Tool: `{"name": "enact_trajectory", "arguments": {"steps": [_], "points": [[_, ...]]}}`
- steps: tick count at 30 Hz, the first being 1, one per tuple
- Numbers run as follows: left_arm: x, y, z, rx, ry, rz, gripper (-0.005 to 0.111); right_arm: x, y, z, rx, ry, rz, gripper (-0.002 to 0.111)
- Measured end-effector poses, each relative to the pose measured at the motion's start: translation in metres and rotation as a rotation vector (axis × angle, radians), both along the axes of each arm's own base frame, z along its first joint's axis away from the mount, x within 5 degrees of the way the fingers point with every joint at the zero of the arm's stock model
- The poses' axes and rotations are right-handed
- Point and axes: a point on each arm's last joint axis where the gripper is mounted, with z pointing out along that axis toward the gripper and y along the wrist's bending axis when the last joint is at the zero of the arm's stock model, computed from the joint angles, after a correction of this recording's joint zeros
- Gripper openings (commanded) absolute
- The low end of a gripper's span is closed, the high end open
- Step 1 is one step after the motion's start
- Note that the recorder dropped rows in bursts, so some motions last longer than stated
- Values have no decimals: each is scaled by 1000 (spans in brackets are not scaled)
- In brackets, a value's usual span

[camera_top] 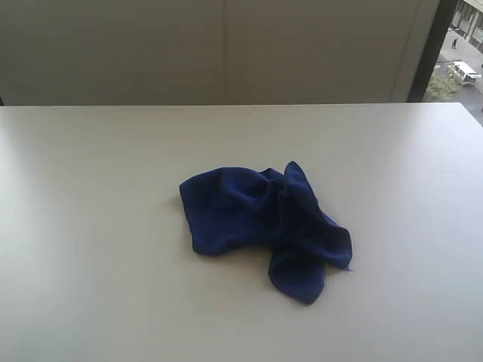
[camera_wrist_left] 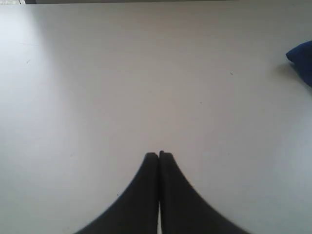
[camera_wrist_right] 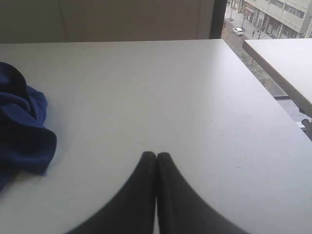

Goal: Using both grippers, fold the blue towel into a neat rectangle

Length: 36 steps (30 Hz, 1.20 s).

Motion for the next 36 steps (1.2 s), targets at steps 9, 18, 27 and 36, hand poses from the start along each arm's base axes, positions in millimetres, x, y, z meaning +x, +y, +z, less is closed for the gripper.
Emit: {"name": "enact_trajectory", "arguments": {"steps": [9, 18, 27, 36], "points": [[0, 0, 0, 0, 0, 0, 0, 0, 0, 0, 0, 0, 0, 0], [0, 0, 0, 0, 0, 0, 0, 0, 0, 0, 0, 0, 0, 0], [0, 0, 0, 0, 0, 0, 0, 0, 0, 0, 0, 0, 0, 0], [3, 1, 10, -2, -109, 11, 0, 0, 0, 0, 0, 0, 0, 0]]}}
